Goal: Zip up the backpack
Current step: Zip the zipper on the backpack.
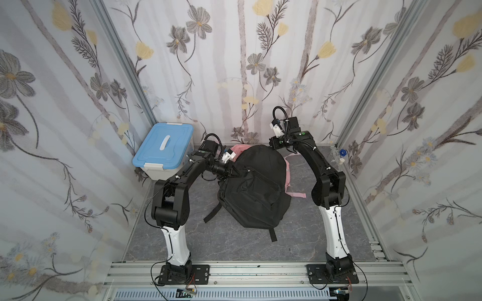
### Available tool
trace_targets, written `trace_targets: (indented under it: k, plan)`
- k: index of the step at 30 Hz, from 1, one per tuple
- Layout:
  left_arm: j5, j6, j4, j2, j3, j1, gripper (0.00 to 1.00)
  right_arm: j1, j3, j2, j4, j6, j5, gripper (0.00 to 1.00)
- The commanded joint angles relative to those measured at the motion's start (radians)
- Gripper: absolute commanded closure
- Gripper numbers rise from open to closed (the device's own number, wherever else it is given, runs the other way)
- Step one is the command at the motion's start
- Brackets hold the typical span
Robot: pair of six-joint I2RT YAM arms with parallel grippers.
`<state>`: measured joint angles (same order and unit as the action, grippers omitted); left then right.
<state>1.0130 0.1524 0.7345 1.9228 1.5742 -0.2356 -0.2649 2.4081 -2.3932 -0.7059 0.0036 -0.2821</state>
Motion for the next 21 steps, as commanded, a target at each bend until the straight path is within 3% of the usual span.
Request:
trace_targets:
  k: [1,21]
  plan:
    - [-0.013,0.008,-0.006,-0.012,-0.002,0.008,1.0,0.014,-0.045,0.036,0.039,0.02,0.047,1.0]
    - [-0.032,0.03,-0.026,-0.02,-0.007,0.028,1.0,0.066,-0.379,0.215,0.192,0.074,0.118,1.0]
